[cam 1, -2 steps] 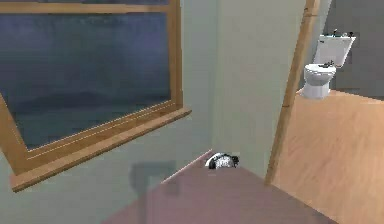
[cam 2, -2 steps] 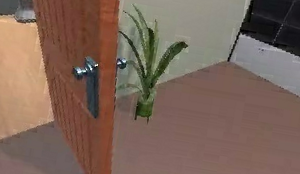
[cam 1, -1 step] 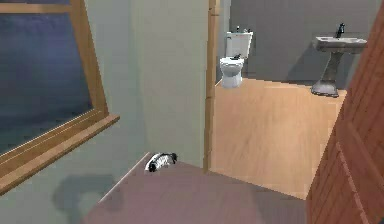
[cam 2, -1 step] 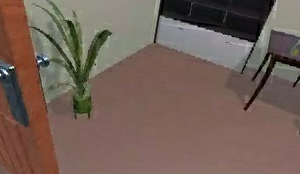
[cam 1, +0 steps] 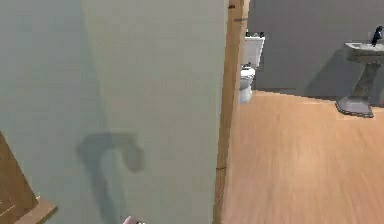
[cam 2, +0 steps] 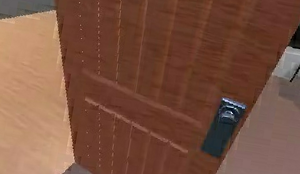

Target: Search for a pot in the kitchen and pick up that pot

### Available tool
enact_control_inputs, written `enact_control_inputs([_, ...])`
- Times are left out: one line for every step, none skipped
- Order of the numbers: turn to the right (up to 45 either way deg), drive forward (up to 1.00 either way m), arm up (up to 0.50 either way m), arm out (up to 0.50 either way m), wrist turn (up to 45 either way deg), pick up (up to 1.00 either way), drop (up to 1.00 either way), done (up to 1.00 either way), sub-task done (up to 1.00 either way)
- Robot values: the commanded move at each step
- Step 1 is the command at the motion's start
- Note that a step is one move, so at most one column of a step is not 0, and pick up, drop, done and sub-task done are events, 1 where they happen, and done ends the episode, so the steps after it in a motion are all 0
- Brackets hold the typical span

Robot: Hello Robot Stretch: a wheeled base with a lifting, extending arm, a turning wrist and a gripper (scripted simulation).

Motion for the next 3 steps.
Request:
enact_control_inputs([39.0, 0.00, 0.00, 0.00, 0.0, 0.00, 0.00, 0.00, 0.00])
enact_control_inputs([0.0, 1.00, 0.00, 0.00, 0.0, 0.00, 0.00, 0.00, 0.00])
enact_control_inputs([0.0, 0.10, 0.00, 0.00, 0.0, 0.00, 0.00, 0.00, 0.00])
